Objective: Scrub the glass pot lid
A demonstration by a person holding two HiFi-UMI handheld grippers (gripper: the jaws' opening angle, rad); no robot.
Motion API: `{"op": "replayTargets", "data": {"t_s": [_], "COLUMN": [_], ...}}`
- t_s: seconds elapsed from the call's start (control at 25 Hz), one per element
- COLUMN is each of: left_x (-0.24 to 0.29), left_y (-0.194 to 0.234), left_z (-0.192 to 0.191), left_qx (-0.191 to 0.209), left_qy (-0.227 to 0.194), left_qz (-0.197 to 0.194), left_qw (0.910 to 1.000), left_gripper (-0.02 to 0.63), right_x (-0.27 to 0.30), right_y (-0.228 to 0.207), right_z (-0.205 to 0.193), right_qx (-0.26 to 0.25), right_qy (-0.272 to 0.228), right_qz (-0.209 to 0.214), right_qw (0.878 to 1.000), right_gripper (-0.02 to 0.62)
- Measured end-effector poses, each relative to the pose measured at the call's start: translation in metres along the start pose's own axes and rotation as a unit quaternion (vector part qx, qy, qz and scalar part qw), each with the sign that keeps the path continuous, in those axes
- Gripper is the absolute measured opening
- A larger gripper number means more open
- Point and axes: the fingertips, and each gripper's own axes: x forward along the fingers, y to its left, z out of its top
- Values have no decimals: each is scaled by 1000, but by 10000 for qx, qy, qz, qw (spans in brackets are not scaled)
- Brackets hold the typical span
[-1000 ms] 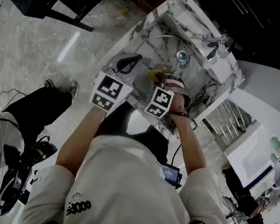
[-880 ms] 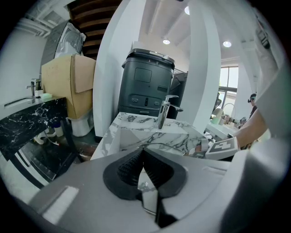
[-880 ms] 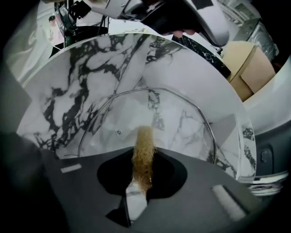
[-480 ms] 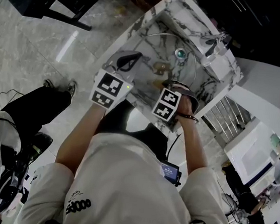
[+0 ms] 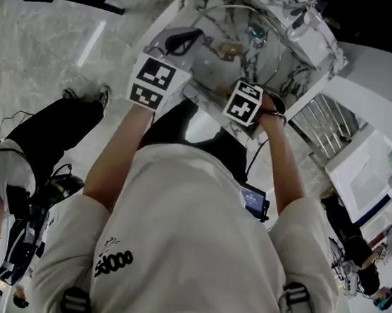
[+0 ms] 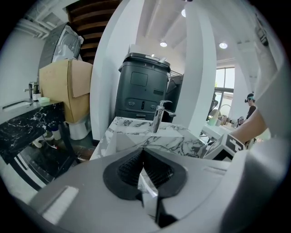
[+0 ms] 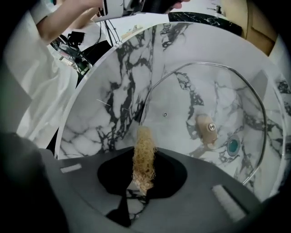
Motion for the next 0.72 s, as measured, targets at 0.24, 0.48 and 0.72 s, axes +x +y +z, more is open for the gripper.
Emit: {"op": "replayTargets", "data": {"t_s": [0.24, 0.48, 0.72], "left_x": [-11, -19, -30], "left_y": [-15, -21, -25], "left_z": [-5, -6, 8], "left_qx": [10, 99, 229], "left_qy": [-6, 6, -131], "left_qz": [-76, -60, -68], "left_qw": [10000, 9999, 9996], "left_gripper": [11, 9, 11], "right_x": [-29, -88, -154], "right_y": [-4, -25, -43], "right_z": [6, 24, 23], "right_qx": [239, 718, 1345], "right_qy": [-543, -1655, -2559], "right_qz": [-402, -978, -1646], "right_qw": [9974, 9787, 9431], "right_gripper": [46, 46, 46]}}
